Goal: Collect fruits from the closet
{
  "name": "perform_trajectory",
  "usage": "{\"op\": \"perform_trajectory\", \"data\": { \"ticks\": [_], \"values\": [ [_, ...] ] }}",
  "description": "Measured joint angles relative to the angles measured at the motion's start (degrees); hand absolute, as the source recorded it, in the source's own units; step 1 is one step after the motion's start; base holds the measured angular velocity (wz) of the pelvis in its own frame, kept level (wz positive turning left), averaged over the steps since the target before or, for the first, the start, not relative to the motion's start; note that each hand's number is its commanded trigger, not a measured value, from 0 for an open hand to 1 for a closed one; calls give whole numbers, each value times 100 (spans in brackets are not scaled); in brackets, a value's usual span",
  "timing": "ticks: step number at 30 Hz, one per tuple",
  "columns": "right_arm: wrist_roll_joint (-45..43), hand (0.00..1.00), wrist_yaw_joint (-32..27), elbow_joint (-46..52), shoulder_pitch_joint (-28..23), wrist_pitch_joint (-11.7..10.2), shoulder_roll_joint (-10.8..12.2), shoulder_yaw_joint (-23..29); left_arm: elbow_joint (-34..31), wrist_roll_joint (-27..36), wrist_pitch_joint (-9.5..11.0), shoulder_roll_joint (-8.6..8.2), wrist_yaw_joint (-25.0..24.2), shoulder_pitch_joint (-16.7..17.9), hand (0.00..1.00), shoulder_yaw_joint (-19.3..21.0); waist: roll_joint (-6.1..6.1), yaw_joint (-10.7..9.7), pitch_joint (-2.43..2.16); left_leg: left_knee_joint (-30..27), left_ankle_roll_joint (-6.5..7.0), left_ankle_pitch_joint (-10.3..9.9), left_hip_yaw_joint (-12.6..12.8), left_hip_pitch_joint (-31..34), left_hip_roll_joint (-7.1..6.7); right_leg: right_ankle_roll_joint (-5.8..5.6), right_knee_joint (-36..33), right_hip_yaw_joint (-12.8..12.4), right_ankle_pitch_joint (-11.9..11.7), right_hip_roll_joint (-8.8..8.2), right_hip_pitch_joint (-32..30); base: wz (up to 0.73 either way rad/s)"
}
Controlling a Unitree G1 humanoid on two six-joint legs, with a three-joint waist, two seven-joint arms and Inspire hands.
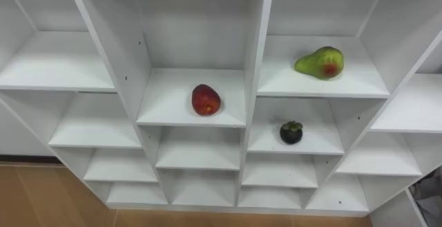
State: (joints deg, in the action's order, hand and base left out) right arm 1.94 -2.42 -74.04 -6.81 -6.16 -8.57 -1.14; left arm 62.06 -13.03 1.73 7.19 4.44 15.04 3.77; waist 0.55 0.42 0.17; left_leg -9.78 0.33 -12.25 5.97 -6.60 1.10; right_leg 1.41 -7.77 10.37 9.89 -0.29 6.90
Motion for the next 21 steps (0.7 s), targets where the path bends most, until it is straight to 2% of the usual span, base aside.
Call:
{"op": "perform_trajectory", "data": {
  "ticks": [14,17,21],
  "values": [
    [-26,0,-180,93,-9,-6,3,11,-1,-6,12,-2,88,-20,100,11,-17,-4,-19,5,0,0,-1,5,0,0,-1,-4,0,10,-2,0],
    [-118,0,-248,355,-87,-46,8,30,-1,-18,82,-8,118,-35,100,90,-16,-5,-18,6,0,0,2,24,0,0,2,-6,1,22,-18,0],
    [-221,0,-284,534,-94,-273,27,30,-15,-10,297,-12,120,-52,100,209,-20,-3,-20,10,0,0,6,68,0,0,3,-4,0,30,-61,0]
  ]
}}
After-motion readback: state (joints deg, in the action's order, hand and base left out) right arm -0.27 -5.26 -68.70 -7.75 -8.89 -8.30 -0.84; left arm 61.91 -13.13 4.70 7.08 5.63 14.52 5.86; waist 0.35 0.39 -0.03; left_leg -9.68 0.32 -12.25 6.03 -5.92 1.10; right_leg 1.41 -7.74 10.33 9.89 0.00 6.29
